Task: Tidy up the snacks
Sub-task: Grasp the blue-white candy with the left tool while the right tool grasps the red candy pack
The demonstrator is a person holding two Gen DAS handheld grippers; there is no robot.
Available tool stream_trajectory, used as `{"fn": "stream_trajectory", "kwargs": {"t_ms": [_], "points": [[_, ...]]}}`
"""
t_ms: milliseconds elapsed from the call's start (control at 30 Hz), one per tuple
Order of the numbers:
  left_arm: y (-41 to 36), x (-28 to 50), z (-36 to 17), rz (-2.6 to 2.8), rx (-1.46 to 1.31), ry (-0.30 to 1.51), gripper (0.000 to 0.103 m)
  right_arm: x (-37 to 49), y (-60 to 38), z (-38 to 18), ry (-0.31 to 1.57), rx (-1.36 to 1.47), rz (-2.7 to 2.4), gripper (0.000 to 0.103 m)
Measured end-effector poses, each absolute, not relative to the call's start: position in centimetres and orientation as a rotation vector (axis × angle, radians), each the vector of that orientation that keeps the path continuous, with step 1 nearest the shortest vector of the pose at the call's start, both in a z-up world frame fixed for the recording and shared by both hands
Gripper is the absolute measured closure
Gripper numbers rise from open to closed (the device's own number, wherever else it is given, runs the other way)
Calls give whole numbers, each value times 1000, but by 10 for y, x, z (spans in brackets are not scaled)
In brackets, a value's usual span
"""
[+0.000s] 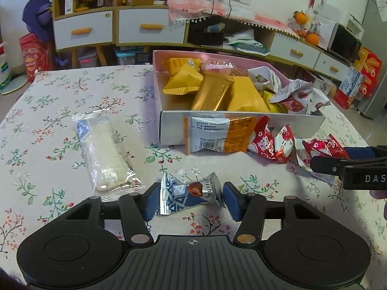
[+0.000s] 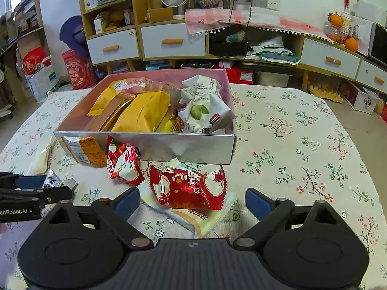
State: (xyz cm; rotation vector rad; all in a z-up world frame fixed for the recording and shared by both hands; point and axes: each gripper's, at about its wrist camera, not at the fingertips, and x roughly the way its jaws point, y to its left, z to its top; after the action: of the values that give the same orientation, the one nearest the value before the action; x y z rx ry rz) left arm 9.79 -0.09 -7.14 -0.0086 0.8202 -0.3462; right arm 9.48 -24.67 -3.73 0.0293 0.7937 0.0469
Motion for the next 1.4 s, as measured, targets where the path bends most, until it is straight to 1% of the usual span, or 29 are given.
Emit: {"fn": "stream_trajectory", "kwargs": {"t_ms": [100,133,300,367,400,467,633,667,733,800,833,1033,1067,1100,1133,1167,1400], "points": [[-1,97,-71,-349,-10,820,59,96,-248,-38,796,26,40,38],[-1,98,-71,-353,-14,822,61,95,-248,-37,795,28,38,41],[-2,97,-70,-363,-15,824,63,96,-248,-37,800,27,45,58],[-3,97,-69,-368,-15,825,65,96,-247,-37,809,18,54,74],[-3,97,-69,-370,-14,825,65,97,-247,-37,814,13,60,74],[-3,96,-68,-370,-14,824,65,96,-245,-36,808,1,60,78],[-4,97,-67,-375,-4,829,66,95,-244,-35,809,-12,65,81],[-5,97,-66,-378,3,832,66,95,-244,-34,810,-13,66,83],[-6,98,-64,-382,20,836,66,96,-244,-33,816,-14,66,87],[-8,99,-62,-386,38,842,67,97,-245,-32,825,-9,74,100],[-9,99,-61,-388,45,847,67,97,-245,-31,830,-6,77,103],[-9,101,-63,-380,56,880,67,97,-244,-31,853,-16,102,103],[-9,101,-64,-380,56,883,67,96,-245,-30,853,-16,104,89],[-10,101,-64,-380,57,884,67,96,-245,-29,851,-14,106,79],[-10,101,-64,-380,57,885,67,95,-245,-28,844,-13,104,63],[-10,101,-64,-381,57,886,67,95,-244,-28,835,-17,101,60],[-16,101,-63,-396,62,889,67,108,-240,-30,825,-24,69,60]]}}
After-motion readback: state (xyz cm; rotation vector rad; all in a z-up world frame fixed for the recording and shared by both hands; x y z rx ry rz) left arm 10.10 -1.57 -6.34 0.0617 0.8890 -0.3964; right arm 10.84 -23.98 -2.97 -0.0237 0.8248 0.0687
